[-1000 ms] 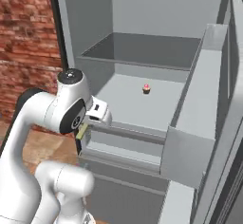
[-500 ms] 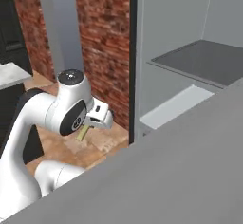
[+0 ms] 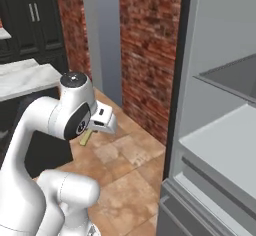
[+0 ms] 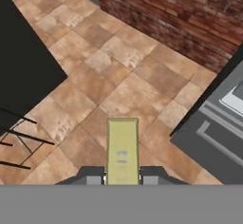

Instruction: Pick the egg and butter from the fridge and place them by the bowl for mixing.

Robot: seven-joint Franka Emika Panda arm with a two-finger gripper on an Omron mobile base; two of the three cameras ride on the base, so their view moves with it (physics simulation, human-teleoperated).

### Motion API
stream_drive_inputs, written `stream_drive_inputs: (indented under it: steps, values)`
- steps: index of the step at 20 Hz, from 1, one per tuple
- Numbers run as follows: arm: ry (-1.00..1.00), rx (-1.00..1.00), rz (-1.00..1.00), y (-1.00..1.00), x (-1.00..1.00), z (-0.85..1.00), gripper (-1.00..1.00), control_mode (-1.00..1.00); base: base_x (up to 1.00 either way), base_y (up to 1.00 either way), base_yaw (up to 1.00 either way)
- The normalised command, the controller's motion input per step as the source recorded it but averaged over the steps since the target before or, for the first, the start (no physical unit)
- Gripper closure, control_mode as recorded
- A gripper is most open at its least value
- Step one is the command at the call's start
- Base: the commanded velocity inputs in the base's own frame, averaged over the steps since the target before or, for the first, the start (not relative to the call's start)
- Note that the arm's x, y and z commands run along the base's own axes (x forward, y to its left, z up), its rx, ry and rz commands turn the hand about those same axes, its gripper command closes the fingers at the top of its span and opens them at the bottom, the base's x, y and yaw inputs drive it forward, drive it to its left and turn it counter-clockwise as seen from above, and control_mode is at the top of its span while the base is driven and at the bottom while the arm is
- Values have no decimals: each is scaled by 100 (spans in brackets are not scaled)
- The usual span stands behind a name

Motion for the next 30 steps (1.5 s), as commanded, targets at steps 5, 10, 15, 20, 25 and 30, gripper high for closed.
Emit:
stream_drive_inputs:
  steps: [5,10,15,20,25,30]
  values:
    - [0,0,0,0,0,0,100,100,37,78,0]
    - [0,0,0,0,0,0,100,100,60,59,-5]
    - [0,0,0,0,0,0,100,100,76,17,-15]
    - [0,0,0,0,0,0,100,100,76,2,-12]
    - [0,0,0,0,0,0,100,100,81,0,-3]
    - [0,0,0,0,0,0,100,100,89,0,0]
